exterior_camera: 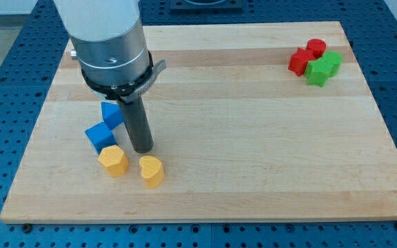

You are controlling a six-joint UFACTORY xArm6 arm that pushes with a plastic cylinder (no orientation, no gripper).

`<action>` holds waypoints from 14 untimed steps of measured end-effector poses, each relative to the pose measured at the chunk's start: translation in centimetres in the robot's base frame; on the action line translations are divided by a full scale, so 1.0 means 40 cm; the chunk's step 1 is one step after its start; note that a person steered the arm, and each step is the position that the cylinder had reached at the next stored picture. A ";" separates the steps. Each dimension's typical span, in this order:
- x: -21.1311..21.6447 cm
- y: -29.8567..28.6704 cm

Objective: Push the yellow hexagon to the bottom of the blue cube

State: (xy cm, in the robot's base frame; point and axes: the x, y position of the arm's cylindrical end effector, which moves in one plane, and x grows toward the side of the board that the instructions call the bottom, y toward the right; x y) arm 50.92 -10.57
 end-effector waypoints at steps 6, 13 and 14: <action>0.035 -0.012; 0.056 -0.059; 0.048 -0.046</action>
State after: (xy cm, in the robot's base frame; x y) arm 52.83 -12.42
